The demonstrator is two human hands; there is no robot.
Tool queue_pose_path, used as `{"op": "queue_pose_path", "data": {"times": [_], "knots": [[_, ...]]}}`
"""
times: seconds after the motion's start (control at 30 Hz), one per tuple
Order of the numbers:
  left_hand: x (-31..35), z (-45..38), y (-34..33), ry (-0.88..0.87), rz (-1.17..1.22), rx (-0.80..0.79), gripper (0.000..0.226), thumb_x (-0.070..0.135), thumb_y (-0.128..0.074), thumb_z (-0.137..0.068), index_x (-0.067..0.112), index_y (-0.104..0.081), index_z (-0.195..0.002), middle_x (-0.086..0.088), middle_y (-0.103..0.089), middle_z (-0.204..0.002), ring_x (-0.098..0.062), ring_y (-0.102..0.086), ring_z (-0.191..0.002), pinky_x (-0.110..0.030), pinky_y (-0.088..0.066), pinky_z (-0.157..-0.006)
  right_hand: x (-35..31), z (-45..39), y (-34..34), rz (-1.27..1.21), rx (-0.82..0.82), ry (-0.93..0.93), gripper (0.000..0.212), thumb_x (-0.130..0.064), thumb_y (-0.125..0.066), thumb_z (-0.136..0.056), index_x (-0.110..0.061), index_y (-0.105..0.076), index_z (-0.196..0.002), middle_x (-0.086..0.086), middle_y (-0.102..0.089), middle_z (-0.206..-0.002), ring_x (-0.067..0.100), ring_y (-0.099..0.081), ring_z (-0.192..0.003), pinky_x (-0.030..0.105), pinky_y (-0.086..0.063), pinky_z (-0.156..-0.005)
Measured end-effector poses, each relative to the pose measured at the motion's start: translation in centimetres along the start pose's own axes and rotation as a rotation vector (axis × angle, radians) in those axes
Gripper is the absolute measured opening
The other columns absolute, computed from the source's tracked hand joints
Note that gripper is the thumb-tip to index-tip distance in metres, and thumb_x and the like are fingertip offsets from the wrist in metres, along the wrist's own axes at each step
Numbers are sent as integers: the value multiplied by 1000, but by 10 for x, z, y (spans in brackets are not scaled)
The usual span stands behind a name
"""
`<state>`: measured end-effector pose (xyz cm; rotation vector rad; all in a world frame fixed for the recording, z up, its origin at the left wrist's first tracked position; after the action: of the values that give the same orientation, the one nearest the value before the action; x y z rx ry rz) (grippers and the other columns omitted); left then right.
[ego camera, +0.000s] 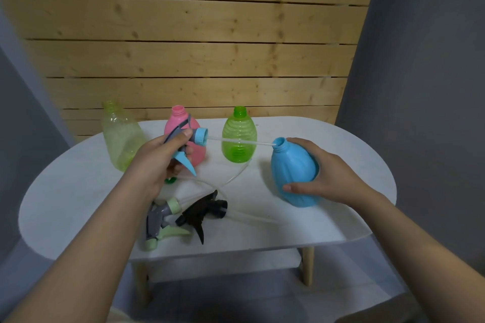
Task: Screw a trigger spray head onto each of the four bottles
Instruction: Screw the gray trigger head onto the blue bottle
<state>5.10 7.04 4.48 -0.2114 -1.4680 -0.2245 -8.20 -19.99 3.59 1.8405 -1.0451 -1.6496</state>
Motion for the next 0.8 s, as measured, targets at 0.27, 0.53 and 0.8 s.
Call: {"op": "queue_pose_path", "data": {"times": [0.27,0.53,0.8], "knots": [[3,2,-2,-83,-88,41,19,40,-66,-80,21,-68,-79,2,-64,-68,-17,-56,-70,-33,-41,-71,-8,-2,-4,39,-10,45,88,-45,-82,-58,-42,-36,-134,-15,-52,-128,10,-53,-106,24,-45,-85],[6,3,-16,-151,-233,-107,9,37,-68,-79,29,-73,-77,7,-70,-64,-10,-63,-68,-29,-49,-67,-21,-3,-9,195,-59,93,94,-53,-78,-55,-47,-32,-137,-17,-52,-133,8,-50,-113,23,-39,-86],[-7,9,-56,-182,-382,-327,12,33,-69,-78,24,-68,-85,5,-75,-71,-5,-68,-68,-19,-53,-60,-29,-7,-22,139,-86,36,82,-54,-80,-49,-39,-38,-118,-3,-58,-111,18,-55,-96,37,-50,-78]]}}
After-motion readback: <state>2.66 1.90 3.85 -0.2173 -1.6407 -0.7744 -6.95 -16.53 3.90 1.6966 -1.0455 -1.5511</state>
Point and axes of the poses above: each hand's wrist, its own z-axis away from the middle knuckle, its own y-axis out of the back of the hand, x = y × z, the point moved 6 cm from there along -z, towards the middle knuckle
